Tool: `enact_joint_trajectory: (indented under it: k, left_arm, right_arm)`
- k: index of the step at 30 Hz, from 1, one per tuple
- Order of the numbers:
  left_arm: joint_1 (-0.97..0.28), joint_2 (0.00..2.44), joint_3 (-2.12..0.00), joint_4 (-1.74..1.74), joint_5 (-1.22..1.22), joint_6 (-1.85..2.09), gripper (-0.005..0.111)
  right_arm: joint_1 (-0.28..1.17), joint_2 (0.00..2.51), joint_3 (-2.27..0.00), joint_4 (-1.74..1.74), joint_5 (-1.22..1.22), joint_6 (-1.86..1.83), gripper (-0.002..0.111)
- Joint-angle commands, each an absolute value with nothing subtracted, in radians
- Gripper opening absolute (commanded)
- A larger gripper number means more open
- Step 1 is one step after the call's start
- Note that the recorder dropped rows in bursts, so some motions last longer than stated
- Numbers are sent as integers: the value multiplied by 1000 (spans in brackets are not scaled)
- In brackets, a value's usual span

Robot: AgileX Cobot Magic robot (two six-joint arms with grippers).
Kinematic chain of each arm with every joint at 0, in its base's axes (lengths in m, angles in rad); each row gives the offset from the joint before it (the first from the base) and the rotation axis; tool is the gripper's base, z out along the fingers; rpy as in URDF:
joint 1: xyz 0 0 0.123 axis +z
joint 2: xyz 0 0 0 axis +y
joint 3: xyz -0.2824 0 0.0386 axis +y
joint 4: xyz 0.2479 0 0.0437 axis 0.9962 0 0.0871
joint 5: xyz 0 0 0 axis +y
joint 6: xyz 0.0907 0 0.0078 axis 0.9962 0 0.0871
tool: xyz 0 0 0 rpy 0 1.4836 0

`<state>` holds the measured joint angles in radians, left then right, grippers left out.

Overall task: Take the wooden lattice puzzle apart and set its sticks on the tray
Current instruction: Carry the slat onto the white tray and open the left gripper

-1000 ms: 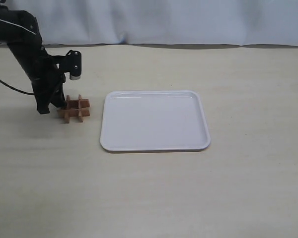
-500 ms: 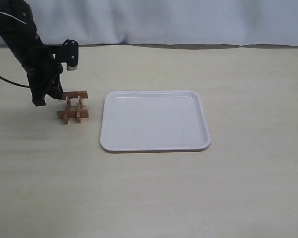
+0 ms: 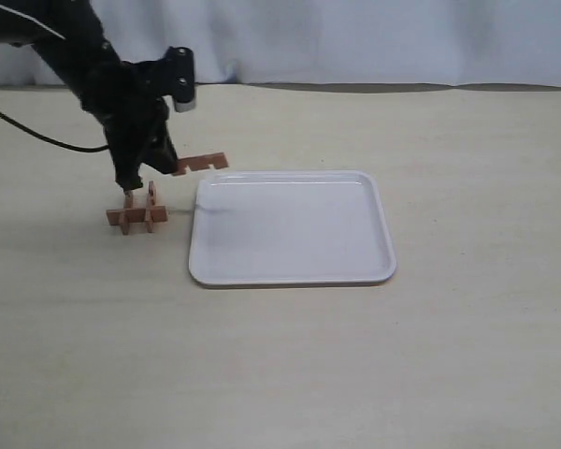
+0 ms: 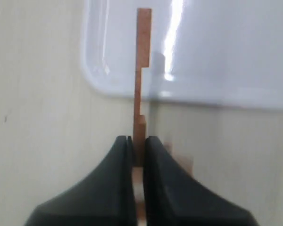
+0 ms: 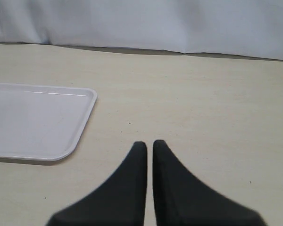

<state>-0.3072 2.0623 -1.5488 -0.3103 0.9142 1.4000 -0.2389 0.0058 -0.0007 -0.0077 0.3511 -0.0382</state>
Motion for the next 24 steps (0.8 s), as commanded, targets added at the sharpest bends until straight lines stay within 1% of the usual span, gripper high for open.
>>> enact_joint_trajectory:
  k: [1,4,7,12,15,21,22,24]
  left_arm:
    - [-425,2082,-1548,-333,866,1411,0]
    - [-485,2115,-1548,-333,851,1411,0]
    - [-519,2153,-1548,-333,815,1411,0]
    - [-536,2181,-1548,-336,764,1411,1]
    - [-536,2185,-1548,-337,735,1411,9]
    - [-536,2185,-1548,-354,719,1405,43]
    - [-536,2185,-1548,-352,719,1405,46]
    - [-534,2183,-1548,-349,734,1379,44]
  right_arm:
    - [-243,0,0,-8,342,-38,4]
    - [-243,0,0,-8,342,-38,4]
    - [-243,0,0,-8,342,-38,4]
    - [-243,0,0,-8,342,-38,4]
    - [-243,0,0,-8,342,-38,4]
    - [-243,0,0,-8,342,-38,4]
    - [-243,0,0,-8,342,-38,4]
    - [-243,0,0,-8,342,-38,4]
